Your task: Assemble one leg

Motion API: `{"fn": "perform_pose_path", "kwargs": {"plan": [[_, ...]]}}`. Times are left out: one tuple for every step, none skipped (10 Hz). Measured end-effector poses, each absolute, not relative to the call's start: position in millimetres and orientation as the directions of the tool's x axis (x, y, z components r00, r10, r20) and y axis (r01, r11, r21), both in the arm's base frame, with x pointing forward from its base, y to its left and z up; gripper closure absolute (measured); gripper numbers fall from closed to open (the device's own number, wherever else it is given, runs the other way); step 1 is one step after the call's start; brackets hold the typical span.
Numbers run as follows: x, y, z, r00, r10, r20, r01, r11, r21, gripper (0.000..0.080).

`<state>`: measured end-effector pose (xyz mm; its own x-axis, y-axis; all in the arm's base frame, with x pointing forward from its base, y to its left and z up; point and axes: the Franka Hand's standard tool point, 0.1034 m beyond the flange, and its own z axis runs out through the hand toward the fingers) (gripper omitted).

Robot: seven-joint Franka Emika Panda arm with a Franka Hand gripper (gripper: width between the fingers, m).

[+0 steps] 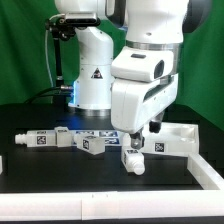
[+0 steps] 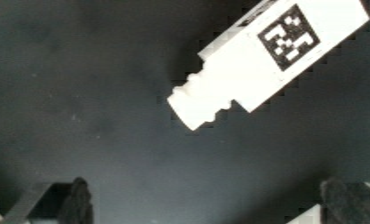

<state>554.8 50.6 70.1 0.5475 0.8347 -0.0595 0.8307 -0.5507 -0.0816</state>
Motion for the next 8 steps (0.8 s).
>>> {"fn": "perform_pose_path", "kwargs": {"plan": [[555, 51, 70.1, 0.547, 0.835, -0.06, 0.831, -0.55, -0.082, 0.0149], [555, 51, 70.1, 0.547, 0.835, -0.06, 0.831, -0.55, -0.082, 0.0149], [555, 51, 70.1, 0.547, 0.835, -0.06, 0.831, -0.55, -0.082, 0.0149], [555, 51, 70.1, 0.547, 0.835, -0.059, 0.831, -0.551, -0.081, 0.0149], [555, 50, 70.1, 0.548, 0.835, -0.059, 0.831, -0.551, -0.081, 0.0149], [556, 47, 70.9, 0.562, 0.825, -0.057, 0.822, -0.565, -0.075, 0.0149], [556, 33, 74.9, 0.628, 0.776, -0.051, 0.775, -0.63, -0.047, 0.0149], [552, 27, 73.6, 0.723, 0.689, -0.053, 0.688, -0.725, -0.035, 0.0149]]}}
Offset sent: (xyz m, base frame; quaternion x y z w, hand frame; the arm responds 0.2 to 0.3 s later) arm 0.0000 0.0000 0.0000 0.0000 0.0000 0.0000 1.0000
